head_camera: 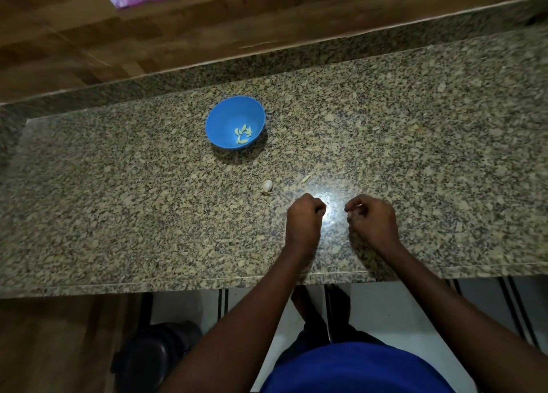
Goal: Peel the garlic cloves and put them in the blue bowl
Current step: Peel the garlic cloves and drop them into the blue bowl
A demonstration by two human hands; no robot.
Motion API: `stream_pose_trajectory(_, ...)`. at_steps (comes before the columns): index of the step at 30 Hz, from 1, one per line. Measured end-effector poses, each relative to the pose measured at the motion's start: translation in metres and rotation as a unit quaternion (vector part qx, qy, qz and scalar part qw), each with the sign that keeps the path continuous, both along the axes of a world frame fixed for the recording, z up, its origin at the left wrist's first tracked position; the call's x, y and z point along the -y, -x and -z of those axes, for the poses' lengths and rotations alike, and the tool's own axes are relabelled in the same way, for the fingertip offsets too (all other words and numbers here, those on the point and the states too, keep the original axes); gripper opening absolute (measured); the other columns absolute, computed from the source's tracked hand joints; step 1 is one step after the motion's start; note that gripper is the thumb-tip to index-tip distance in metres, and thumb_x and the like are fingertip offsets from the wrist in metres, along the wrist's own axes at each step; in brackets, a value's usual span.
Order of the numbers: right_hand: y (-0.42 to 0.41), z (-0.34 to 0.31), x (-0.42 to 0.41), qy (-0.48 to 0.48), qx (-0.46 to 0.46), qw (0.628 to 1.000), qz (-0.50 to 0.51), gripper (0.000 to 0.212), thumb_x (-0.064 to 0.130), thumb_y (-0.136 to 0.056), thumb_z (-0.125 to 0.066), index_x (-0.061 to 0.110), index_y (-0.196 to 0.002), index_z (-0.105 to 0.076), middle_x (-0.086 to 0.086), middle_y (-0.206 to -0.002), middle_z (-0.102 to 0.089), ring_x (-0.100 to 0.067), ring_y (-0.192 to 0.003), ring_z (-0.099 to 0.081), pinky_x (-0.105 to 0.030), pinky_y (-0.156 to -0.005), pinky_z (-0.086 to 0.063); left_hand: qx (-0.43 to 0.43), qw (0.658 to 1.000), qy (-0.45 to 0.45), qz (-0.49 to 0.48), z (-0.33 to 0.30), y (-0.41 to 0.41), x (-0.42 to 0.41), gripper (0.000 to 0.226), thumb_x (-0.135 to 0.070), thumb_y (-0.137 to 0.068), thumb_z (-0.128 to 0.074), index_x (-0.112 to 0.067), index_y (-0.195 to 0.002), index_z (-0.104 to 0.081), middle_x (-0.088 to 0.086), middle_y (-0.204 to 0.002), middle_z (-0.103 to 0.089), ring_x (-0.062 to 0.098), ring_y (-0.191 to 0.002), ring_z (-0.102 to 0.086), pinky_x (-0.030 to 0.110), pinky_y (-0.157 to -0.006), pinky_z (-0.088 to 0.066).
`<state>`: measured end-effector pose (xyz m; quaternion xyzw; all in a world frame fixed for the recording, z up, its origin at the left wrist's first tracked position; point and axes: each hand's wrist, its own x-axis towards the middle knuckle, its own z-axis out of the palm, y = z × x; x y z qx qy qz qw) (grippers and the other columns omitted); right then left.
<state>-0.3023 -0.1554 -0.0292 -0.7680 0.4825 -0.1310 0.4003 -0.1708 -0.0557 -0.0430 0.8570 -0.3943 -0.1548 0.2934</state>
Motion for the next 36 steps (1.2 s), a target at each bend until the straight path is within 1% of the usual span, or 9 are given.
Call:
stream_pose_trajectory(3,-0.003,0.000,-0.006,-0.014,-0.005,1.000,-0.009,0.022,0.001,-0.082,-0.063,0.018,-0.082,-0.077,0.004,-0.076,-0.074,-0.015,-0.067,-0.068,-0.030,-0.067,-0.055,0.115,0.989,-0.064,0.065,0.002,0.004,0.001,0.027,0.011,-0.063,-0.074,-0.012,-0.060,-0.059,0.003,-0.065,-0.054,0.021,-0.057,-0.050,0.031,-0.045,-0.034)
stream_pose_trajectory(7,-0.009,-0.002,-0.014,-0.038,-0.003,0.999,-0.015,0.023,0.002,-0.081,-0.061,0.018,-0.077,-0.077,0.004,-0.075,-0.074,-0.016,-0.072,-0.069,-0.029,-0.067,-0.055,0.184,0.981,-0.052,0.024,0.008,0.002,-0.030,0.021,0.006,-0.070,-0.075,-0.009,-0.069,-0.060,0.009,-0.068,-0.058,0.025,-0.057,-0.055,0.027,-0.050,-0.028)
stream_pose_trajectory(9,-0.014,-0.006,-0.024,-0.067,0.006,0.998,-0.015,0.023,0.001,-0.082,-0.063,0.018,-0.072,-0.075,0.006,-0.069,-0.072,-0.015,-0.067,-0.070,-0.028,-0.064,-0.056,0.112,0.991,-0.038,-0.062,0.004,-0.001,-0.049,0.011,0.000,-0.078,-0.070,-0.009,-0.072,-0.067,0.006,-0.071,-0.064,0.021,-0.061,-0.059,0.026,-0.053,-0.035)
stream_pose_trajectory(11,-0.020,-0.009,-0.038,-0.138,0.026,0.990,-0.009,0.023,-0.002,-0.084,-0.063,0.013,-0.070,-0.073,-0.004,-0.066,-0.073,-0.019,-0.058,-0.071,-0.031,-0.057,-0.060,-0.064,0.980,-0.004,-0.187,-0.006,-0.002,-0.063,0.013,-0.005,-0.081,-0.069,-0.012,-0.073,-0.076,-0.001,-0.066,-0.070,0.011,-0.057,-0.063,0.021,-0.054,-0.045)
stream_pose_trajectory(14,-0.036,-0.018,-0.066,-0.241,0.070,0.968,-0.021,0.019,-0.008,-0.085,-0.060,0.003,-0.074,-0.071,-0.019,-0.069,-0.072,-0.029,-0.056,-0.069,-0.043,-0.059,-0.062,-0.376,0.852,0.126,-0.343,-0.025,-0.010,-0.094,0.006,-0.003,-0.082,-0.075,-0.007,-0.078,-0.078,0.009,-0.068,-0.074,0.017,-0.057,-0.067,0.028,-0.057,-0.055)
stream_pose_trajectory(18,-0.070,-0.043,-0.118,-0.292,0.094,0.949,-0.074,0.007,-0.007,-0.087,-0.065,-0.005,-0.084,-0.070,-0.021,-0.073,-0.073,-0.022,-0.055,-0.068,-0.028,-0.053,-0.055,-0.507,0.743,0.213,-0.380,-0.055,-0.024,-0.160,0.004,-0.007,-0.086,-0.077,-0.004,-0.089,-0.075,0.009,-0.077,-0.075,0.015,-0.069,-0.071,0.027,-0.061,-0.056)
stream_pose_trajectory(24,-0.139,-0.077,-0.247,-0.356,0.107,0.908,-0.195,0.004,-0.007,-0.090,-0.065,-0.010,-0.090,-0.067,-0.020,-0.071,-0.069,-0.016,-0.049,-0.064,-0.023,-0.050,-0.053,-0.536,0.627,0.390,-0.409,-0.078,-0.048,-0.301,0.010,0.002,-0.092,-0.065,-0.004,-0.090,-0.073,0.005,-0.081,-0.074,0.012,-0.078,-0.069,0.021,-0.078,-0.057)
stream_pose_trajectory(30,-0.203,-0.079,-0.439,-0.385,0.086,0.870,-0.296,0.007,-0.004,-0.093,-0.064,-0.007,-0.088,-0.067,-0.010,-0.063,-0.067,-0.011,-0.049,-0.063,-0.020,-0.049,-0.052,-0.497,0.536,0.504,-0.460,-0.087,-0.077,-0.492,0.014,0.007,-0.093,-0.059,-0.001,-0.090,-0.071,0.005,-0.081,-0.075,0.009,-0.076,-0.071,0.017,-0.071,-0.057)
stream_pose_trajectory(36,-0.256,-0.048,-0.618,-0.515,0.026,0.801,-0.304,0.016,-0.002,-0.098,-0.054,0.001,-0.084,-0.062,-0.011,-0.073,-0.062,-0.012,-0.056,-0.060,-0.019,-0.056,-0.053,-0.453,0.466,0.560,-0.514,-0.069,-0.098,-0.672,0.011,0.009,-0.094,-0.058,0.004,-0.094,-0.068,0.007,-0.082,-0.076,0.011,-0.077,-0.073,0.017,-0.069,-0.057)
